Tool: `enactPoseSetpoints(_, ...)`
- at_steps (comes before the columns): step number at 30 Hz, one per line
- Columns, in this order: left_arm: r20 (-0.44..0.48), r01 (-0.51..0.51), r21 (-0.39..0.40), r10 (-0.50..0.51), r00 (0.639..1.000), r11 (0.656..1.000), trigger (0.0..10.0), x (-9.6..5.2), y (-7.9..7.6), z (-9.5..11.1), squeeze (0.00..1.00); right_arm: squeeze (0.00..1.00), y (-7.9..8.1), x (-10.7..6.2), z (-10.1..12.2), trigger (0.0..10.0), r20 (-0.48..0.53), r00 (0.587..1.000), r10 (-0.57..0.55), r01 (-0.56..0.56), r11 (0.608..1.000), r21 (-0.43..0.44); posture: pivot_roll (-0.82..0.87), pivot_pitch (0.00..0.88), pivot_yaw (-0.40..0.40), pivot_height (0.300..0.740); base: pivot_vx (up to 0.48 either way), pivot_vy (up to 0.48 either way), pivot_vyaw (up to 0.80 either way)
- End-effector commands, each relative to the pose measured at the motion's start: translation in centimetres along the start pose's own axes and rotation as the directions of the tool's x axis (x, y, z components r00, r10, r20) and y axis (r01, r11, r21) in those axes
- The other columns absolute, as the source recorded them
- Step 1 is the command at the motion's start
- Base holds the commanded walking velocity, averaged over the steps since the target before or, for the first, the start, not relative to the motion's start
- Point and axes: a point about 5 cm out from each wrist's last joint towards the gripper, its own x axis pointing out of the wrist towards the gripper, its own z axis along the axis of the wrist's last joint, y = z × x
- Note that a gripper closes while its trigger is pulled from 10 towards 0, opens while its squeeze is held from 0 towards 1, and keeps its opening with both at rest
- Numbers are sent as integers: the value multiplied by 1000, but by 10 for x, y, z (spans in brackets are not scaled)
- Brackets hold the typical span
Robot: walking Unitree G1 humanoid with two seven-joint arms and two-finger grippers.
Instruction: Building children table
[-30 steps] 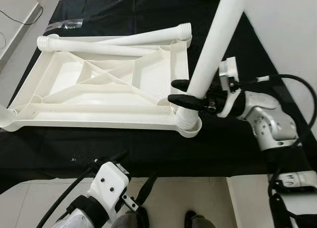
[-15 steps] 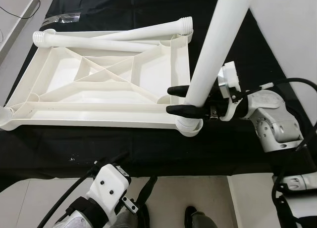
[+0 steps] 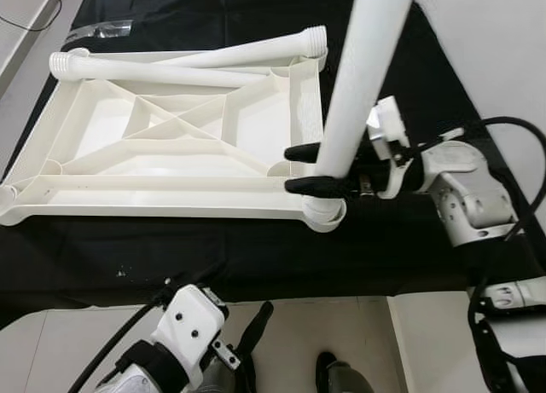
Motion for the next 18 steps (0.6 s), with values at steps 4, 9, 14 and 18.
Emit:
enactPoseSetpoints(4,2,15,0,-15,1000,1000,10000,-3,-4,1,0,0,7,-3,-14,10000,-30,999,45,-43,997,66,17,367,44,740,0,0,0)
enactPoseSetpoints(9,1,15,1,-15,1000,1000,10000,-3,-4,1,0,0,6,-2,-15,10000,-30,999,38,-36,998,58,18,364,44,740,0,0,0)
enactPoseSetpoints(14,1,15,2,-15,1000,1000,10000,-4,-5,0,0,0,12,6,-17,10000,-33,996,81,-79,996,47,17,353,44,740,0,0,0)
enactPoseSetpoints(18,1,15,3,-15,1000,1000,10000,-4,-5,0,0,0,16,13,-18,10000,-37,992,119,-117,992,50,17,353,43,740,0,0,0)
